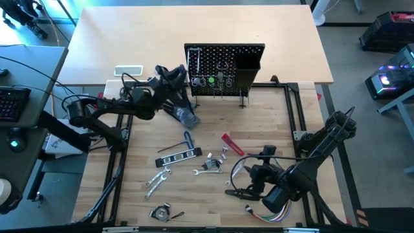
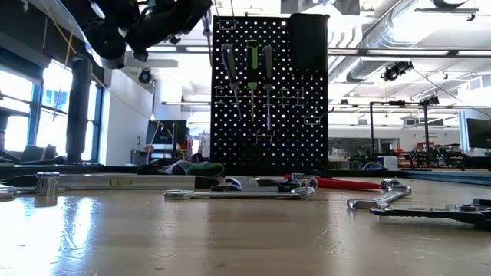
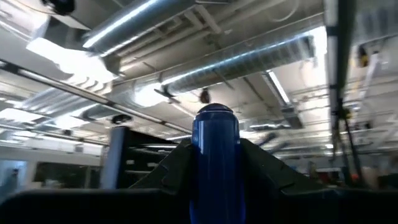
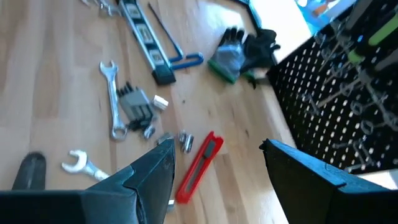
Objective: Hang tools onto peg board
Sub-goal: Hang the blue screwdriver on the pegboard
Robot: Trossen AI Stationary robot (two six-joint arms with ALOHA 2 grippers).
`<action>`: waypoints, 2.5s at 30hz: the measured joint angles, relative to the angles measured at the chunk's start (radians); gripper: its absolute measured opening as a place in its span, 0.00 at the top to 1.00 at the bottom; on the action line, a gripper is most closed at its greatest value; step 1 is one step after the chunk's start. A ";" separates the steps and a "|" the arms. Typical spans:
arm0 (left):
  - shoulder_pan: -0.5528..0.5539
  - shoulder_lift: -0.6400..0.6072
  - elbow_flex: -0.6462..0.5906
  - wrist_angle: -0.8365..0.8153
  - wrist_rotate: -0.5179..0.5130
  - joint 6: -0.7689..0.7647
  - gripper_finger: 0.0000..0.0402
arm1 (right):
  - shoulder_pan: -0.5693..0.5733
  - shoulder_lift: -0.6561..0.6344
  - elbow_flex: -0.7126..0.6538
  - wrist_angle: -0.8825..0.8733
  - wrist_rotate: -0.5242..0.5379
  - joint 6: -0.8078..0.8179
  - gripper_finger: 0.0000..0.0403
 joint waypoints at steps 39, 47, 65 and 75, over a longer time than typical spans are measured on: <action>-0.465 -0.096 0.020 0.001 0.244 -0.005 0.78 | -0.262 -0.072 0.000 1.099 -0.237 -1.001 0.40; -0.516 -0.096 0.050 -0.029 0.272 0.009 0.78 | -0.373 -0.071 0.000 1.151 -0.382 -1.000 0.40; -0.563 0.013 0.114 -0.056 0.272 0.059 0.78 | -0.515 -0.011 0.001 1.263 -0.594 -0.970 0.40; -0.563 0.013 0.114 -0.082 0.271 0.082 0.78 | -0.524 0.000 0.001 1.302 -0.595 -0.987 0.54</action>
